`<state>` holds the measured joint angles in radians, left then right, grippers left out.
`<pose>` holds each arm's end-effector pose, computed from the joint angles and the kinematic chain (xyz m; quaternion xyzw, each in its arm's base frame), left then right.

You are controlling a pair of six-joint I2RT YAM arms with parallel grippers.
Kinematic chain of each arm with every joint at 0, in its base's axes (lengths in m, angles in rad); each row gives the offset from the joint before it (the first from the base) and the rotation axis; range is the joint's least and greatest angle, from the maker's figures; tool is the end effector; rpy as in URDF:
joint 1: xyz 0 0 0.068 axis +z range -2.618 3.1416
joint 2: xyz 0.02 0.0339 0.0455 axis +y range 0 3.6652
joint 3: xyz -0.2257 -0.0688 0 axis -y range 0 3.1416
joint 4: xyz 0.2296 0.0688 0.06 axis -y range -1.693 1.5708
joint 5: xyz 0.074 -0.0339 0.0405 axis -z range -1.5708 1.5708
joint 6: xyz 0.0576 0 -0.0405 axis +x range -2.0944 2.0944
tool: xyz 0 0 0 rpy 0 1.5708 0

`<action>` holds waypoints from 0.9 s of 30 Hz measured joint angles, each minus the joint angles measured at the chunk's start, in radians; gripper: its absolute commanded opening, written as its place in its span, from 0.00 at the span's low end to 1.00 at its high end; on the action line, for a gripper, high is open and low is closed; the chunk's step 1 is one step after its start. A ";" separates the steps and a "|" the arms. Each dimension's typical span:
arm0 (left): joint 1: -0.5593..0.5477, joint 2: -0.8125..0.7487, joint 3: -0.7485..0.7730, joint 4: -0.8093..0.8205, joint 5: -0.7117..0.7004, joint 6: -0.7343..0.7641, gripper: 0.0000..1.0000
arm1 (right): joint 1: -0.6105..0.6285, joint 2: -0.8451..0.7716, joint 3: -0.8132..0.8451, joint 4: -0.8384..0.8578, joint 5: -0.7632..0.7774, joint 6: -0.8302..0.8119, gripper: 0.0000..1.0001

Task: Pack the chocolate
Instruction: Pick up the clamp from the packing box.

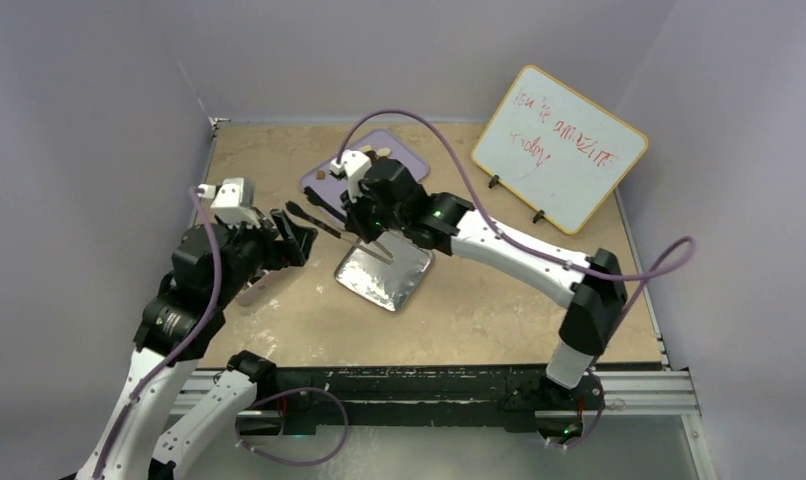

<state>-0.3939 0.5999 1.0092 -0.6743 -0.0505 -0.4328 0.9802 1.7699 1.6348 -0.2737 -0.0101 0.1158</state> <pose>0.1372 -0.0539 0.3529 -0.0308 0.7936 -0.2256 0.5642 0.2339 0.3500 0.3110 -0.3527 0.7579 0.2895 0.4663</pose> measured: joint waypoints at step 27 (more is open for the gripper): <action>-0.010 0.128 -0.219 0.321 0.775 1.211 0.70 | -0.141 -0.238 -0.161 -0.260 -0.156 0.105 0.00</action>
<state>-0.4038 0.7277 0.7898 -0.3531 0.7246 0.7780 0.8394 1.5318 1.4734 -0.5335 -0.1665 0.2211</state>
